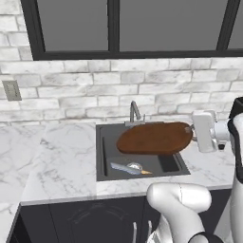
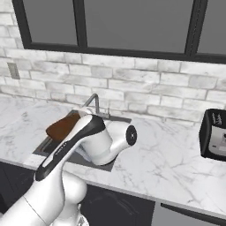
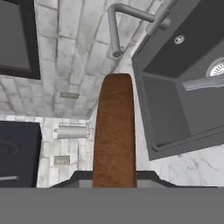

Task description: Move the cutting board and knife to the sink. Then move spray from the cabinet to the counter.

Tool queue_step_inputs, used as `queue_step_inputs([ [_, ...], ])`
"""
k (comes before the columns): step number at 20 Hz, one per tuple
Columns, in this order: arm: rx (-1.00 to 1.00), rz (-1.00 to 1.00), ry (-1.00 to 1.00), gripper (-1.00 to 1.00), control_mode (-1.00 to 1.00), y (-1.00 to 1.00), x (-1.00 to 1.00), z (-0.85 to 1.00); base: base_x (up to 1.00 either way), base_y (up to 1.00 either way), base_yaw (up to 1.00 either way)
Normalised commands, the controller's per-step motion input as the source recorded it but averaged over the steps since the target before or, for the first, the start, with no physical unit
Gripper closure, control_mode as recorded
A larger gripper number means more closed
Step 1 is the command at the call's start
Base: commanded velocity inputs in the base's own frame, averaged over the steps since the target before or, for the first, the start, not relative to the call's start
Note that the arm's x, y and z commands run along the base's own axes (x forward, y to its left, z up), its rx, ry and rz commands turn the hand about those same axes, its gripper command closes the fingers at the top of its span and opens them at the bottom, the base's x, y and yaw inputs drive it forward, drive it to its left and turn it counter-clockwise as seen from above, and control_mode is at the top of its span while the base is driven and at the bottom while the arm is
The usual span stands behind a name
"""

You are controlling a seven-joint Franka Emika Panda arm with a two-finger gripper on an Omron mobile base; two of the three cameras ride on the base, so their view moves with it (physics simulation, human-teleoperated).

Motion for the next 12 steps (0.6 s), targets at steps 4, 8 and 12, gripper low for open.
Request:
queue_step_inputs([
  [4, 0.00, 0.04, 0.16, 1.00, -1.00, 0.00, 0.51, -0.12, 0.00, 0.00, 0.00],
  [8, 0.00, 0.02, 0.35, 1.00, -1.00, -0.09, 0.42, 0.01, 0.00, 0.00, 0.00],
  [12, 0.00, 0.05, 0.36, 1.00, -1.00, -0.09, 0.39, 0.00, 0.00, 0.00, 0.00],
])
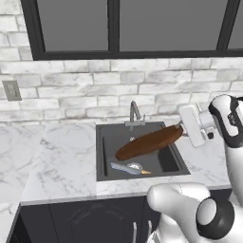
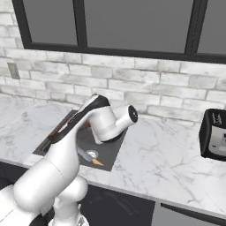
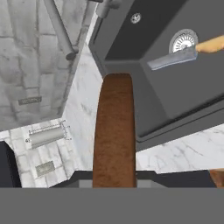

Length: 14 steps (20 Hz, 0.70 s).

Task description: Move the cutting board and knife to the sink. Then move spray from the cabinet to the counter.

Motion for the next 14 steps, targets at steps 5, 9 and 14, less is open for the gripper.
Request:
queue_step_inputs([
  [5, 0.00, 0.06, 0.06, 1.00, -1.00, 0.00, 0.29, -0.01, 0.00, 0.00, 0.00],
  [9, 0.00, 0.13, -0.06, 1.00, -1.00, -0.01, 0.25, -0.22, 0.00, 0.00, 0.00],
  [14, 0.00, 0.16, -0.08, 1.00, -1.00, -0.06, 0.25, -0.28, 0.00, 0.00, 0.00],
])
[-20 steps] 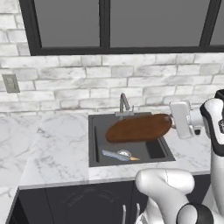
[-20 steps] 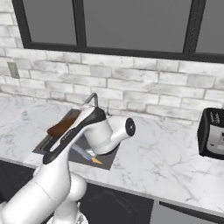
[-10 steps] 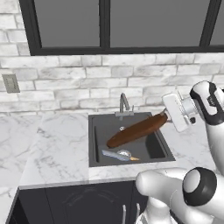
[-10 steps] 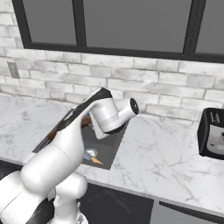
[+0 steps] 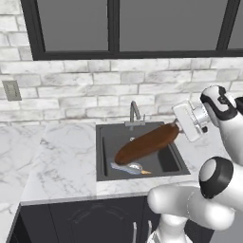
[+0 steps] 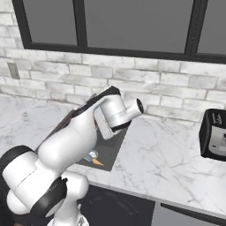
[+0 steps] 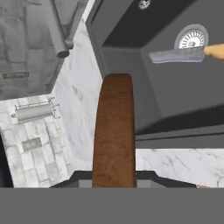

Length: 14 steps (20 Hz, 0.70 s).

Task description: Move the cutting board and knife to the sink. Then move spray from the cabinet to the counter.

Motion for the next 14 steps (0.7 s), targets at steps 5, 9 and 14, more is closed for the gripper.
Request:
queue_step_inputs([
  [5, 0.00, 0.17, -0.02, 1.00, -1.00, -0.02, 0.22, -0.24, 0.00, 0.00, 0.00],
  [9, 0.00, 0.14, 0.00, 1.00, -1.00, 0.00, 0.21, -0.15, 0.00, 0.00, 0.00],
  [14, 0.00, 0.12, -0.11, 1.00, -1.00, 0.00, 0.23, -0.22, 0.00, 0.00, 0.00],
])
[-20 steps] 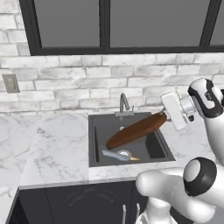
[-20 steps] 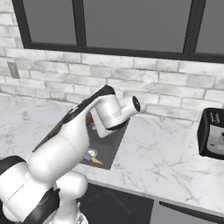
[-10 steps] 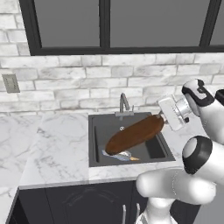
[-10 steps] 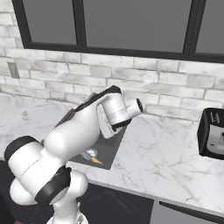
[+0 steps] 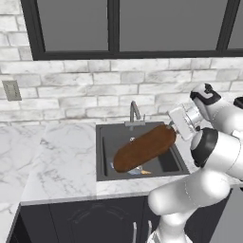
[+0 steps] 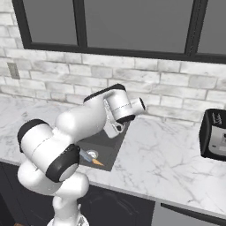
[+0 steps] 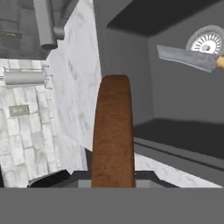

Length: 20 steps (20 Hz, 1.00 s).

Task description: Move the cutting board and knife to the sink. Then move spray from the cabinet to the counter.

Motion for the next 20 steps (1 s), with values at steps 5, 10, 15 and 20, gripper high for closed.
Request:
queue_step_inputs([
  [5, 0.00, 0.12, -0.20, 1.00, -1.00, 0.00, 0.14, -0.33, 0.00, 0.00, 0.00],
  [10, 0.00, 0.08, -0.20, 1.00, -1.00, 0.00, 0.18, -0.30, 0.00, 0.00, 0.00],
  [15, 0.00, 0.02, -0.11, 1.00, -1.00, 0.00, 0.10, -0.16, 0.00, 0.00, 0.00],
  [20, 0.03, 0.00, 0.01, 1.00, -1.00, -0.31, 0.00, -0.15, 0.00, 0.00, 0.00],
])
